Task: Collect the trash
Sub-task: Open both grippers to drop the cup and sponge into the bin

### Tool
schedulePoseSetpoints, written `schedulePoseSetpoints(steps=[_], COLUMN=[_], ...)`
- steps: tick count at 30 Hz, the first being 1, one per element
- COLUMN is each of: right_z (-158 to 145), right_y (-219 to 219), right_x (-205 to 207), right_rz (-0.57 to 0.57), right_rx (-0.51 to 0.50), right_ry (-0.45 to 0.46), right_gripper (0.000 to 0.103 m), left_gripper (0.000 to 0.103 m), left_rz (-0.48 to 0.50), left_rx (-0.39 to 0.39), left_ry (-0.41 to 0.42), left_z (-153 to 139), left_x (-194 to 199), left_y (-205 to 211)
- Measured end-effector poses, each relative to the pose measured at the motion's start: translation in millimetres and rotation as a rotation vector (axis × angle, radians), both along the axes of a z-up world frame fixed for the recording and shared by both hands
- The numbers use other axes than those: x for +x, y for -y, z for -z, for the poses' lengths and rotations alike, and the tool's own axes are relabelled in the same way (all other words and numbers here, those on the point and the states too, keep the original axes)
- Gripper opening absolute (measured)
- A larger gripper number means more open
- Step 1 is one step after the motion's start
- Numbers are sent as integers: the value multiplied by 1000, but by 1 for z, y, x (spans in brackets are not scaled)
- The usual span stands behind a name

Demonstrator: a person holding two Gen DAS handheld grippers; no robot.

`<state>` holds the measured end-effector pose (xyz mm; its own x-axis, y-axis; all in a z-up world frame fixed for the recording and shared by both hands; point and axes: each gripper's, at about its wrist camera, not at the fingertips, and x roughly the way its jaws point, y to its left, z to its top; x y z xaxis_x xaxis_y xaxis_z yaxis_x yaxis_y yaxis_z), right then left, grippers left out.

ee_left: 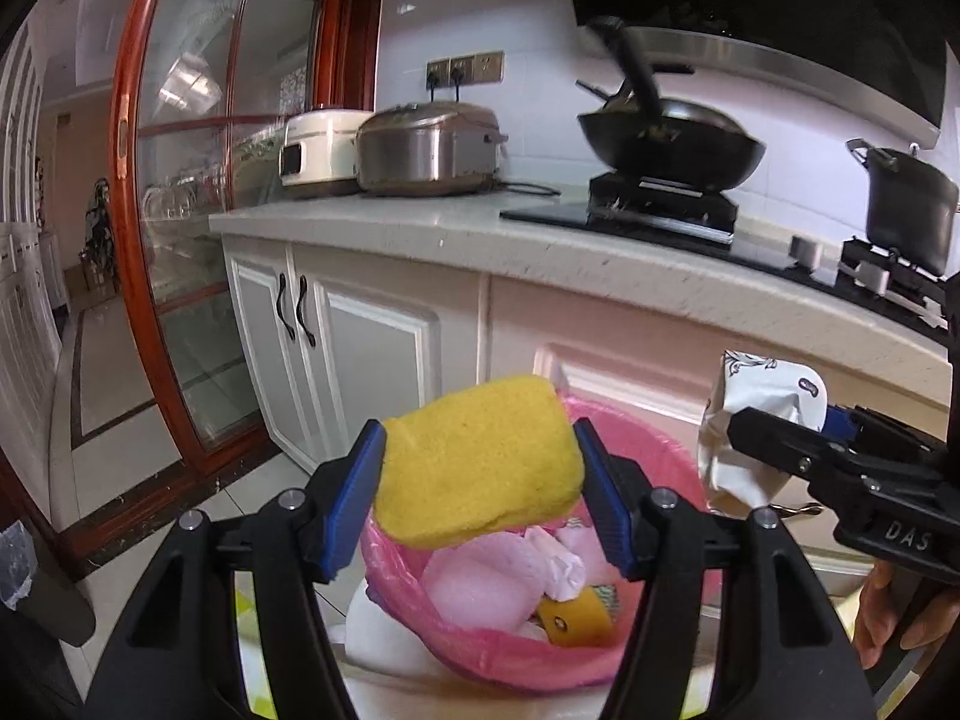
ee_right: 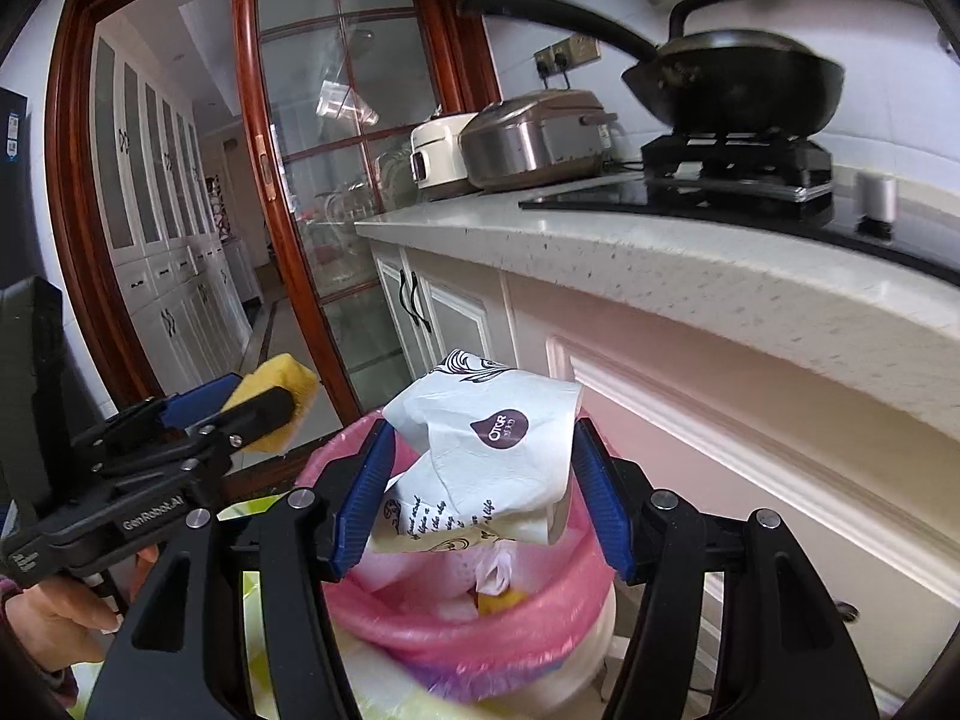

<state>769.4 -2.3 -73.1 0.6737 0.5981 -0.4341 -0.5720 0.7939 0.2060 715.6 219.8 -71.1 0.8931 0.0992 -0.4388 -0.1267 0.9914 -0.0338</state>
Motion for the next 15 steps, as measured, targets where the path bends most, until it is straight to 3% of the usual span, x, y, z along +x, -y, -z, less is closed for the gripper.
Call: schedulePoseSetpoints(steps=[6,8,15], right_z=[27,31,21], right_y=[-12,-12,2], right_x=[21,19,7], right_rz=[-16,-13,-5], right_rx=[-11,-5,17], right_ry=[-36,-43,-30], right_gripper=[66,75,75], left_gripper=[66,71,73], left_rz=[-13,-16,-37], left_rx=[-15,-20,-27], left_ry=[-18,-23,-1], left_z=[21,24,13], left_x=[18,21,7], left_y=[-11,-14,-16])
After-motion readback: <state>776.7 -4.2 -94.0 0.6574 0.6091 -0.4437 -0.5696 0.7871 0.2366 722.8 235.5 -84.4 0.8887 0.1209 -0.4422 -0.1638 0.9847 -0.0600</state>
